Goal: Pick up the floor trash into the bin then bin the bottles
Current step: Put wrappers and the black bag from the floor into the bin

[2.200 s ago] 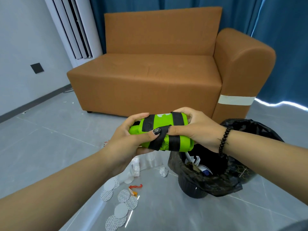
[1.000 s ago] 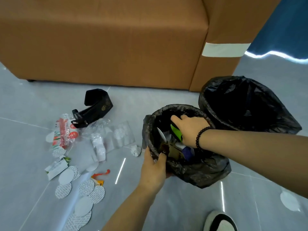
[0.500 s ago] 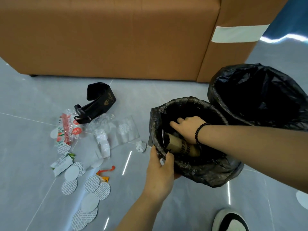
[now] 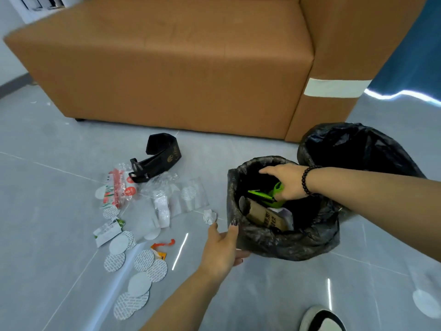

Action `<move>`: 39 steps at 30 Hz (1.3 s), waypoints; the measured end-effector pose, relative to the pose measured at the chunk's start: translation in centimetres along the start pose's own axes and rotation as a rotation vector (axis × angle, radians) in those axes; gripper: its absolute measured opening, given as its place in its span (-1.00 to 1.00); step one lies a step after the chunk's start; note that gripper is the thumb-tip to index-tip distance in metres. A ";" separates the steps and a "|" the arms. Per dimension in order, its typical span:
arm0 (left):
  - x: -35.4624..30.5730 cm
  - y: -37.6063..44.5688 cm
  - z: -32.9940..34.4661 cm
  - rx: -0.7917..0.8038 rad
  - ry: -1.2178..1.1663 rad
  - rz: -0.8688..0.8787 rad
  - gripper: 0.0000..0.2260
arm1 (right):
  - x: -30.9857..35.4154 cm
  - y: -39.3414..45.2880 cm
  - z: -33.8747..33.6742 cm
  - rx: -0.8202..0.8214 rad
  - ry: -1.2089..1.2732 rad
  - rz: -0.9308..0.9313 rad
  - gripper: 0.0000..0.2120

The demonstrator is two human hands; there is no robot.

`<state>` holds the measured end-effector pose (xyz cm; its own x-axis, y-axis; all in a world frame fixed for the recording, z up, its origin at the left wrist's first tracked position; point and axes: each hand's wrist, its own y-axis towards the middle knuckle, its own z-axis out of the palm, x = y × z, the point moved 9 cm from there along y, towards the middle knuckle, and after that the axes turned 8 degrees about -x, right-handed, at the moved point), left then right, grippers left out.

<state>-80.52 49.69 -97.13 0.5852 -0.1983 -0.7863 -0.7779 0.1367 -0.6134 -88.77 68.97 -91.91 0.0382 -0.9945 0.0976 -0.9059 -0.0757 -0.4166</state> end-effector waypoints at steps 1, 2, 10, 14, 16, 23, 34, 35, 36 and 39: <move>0.2 -0.2 -0.6 -0.015 -0.003 -0.012 -0.43 | 0.5 -0.4 -0.9 -0.031 -0.010 -0.006 -0.30; 0.4 -0.2 -1.1 -0.032 -0.002 -0.031 -0.44 | 1.1 -0.9 -1.9 -0.071 -0.015 -0.013 -0.36; 3.0 1.5 -7.4 -0.241 -0.085 -0.136 -0.49 | 11.4 -2.4 -6.4 -0.226 0.125 -0.185 -0.75; 4.8 3.0 -11.2 -0.349 -0.173 -0.182 -0.55 | 16.3 -0.1 -4.6 -0.202 0.186 -0.208 -0.77; 6.0 3.8 -12.9 -0.378 -0.221 -0.224 -0.61 | 18.2 1.9 -3.2 -0.195 0.224 -0.191 -0.78; 8.6 7.7 -16.4 -0.423 -0.316 -0.295 -0.74 | 20.3 9.6 3.8 -0.119 0.315 -0.026 -0.78; 5.1 15.2 -22.5 -0.601 0.319 0.190 -0.77 | 21.4 17.9 15.1 0.006 0.248 -0.014 -0.53; 5.2 16.4 -22.1 -0.532 0.490 0.215 -0.76 | 21.8 18.5 16.0 0.043 0.189 -0.043 -0.52; 5.7 17.4 -21.4 -0.436 0.654 0.219 -0.75 | 22.1 18.9 16.9 0.079 0.123 -0.071 -0.51; 7.0 19.0 -20.2 -0.273 0.961 0.217 -0.60 | 21.6 19.6 18.6 0.141 0.033 -0.087 -0.40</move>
<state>-95.81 31.28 -112.80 0.0873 -0.9067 -0.4127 -0.9411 0.0608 -0.3326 -97.87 44.64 -114.73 0.0980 -0.9811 0.1671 -0.8317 -0.1730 -0.5276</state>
